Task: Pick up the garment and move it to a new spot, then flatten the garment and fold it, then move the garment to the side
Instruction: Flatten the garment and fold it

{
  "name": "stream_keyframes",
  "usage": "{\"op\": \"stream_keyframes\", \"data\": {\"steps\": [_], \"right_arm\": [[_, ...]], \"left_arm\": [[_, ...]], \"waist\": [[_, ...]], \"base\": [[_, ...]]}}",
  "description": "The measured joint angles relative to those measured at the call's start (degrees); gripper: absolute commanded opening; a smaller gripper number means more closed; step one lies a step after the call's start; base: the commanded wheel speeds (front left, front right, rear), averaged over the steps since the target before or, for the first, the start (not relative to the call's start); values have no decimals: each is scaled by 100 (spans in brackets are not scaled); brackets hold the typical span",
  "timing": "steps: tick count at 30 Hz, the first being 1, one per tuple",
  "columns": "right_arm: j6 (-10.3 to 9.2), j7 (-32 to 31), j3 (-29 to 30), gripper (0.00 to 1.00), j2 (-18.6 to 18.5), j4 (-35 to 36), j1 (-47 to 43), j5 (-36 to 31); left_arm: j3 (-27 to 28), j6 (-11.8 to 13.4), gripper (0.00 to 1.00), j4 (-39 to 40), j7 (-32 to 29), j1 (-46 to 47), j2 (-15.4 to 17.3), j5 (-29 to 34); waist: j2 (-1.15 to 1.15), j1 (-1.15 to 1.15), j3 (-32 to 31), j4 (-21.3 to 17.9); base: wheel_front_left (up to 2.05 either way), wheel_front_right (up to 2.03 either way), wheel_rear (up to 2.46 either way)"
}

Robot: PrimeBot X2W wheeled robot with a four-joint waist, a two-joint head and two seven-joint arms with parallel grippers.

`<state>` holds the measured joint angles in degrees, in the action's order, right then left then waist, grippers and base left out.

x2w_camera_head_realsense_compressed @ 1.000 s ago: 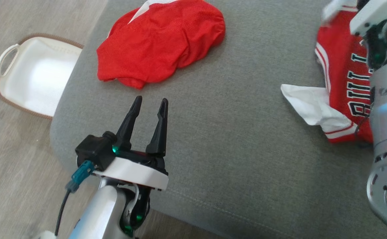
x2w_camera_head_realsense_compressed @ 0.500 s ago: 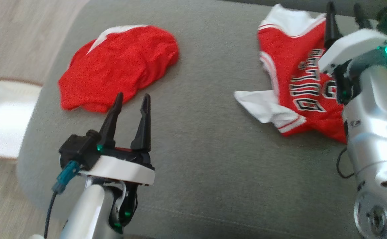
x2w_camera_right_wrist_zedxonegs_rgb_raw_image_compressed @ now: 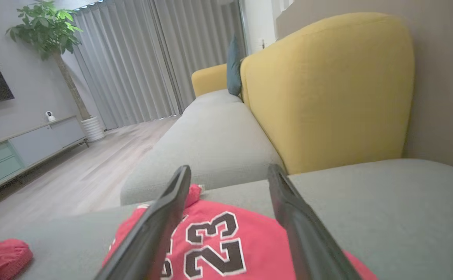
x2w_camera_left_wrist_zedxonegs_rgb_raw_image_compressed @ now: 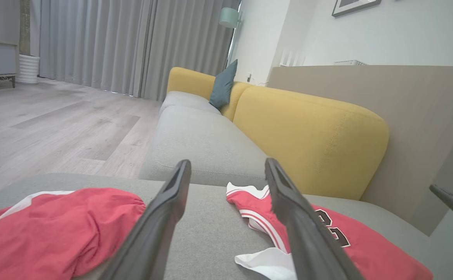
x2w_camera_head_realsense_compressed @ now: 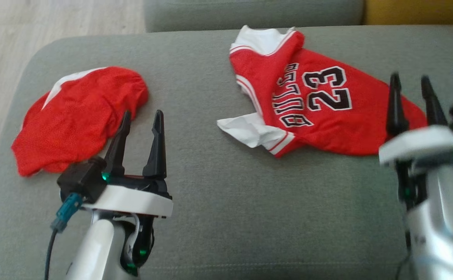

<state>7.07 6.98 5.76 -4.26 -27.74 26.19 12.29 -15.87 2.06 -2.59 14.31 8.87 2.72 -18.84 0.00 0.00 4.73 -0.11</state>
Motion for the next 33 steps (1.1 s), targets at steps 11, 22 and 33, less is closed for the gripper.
{"op": "stream_keyframes", "data": {"steps": [11,22,33], "right_arm": [[0,49,88,100,167,1734,-1972,501],[0,59,-11,100,167,2143,-1950,586],[0,90,-288,100,167,2213,-1749,588]], "left_arm": [[3,43,100,-2,0,-42,0,-53],[-214,-112,100,-1311,-27,670,-2,327],[-539,-255,100,-3126,-460,2203,-35,477]], "waist": [[0,0,96,-322],[0,0,514,-488],[0,0,963,-790]], "base": [[0,0,0],[0,0,0],[0,0,0]]}}
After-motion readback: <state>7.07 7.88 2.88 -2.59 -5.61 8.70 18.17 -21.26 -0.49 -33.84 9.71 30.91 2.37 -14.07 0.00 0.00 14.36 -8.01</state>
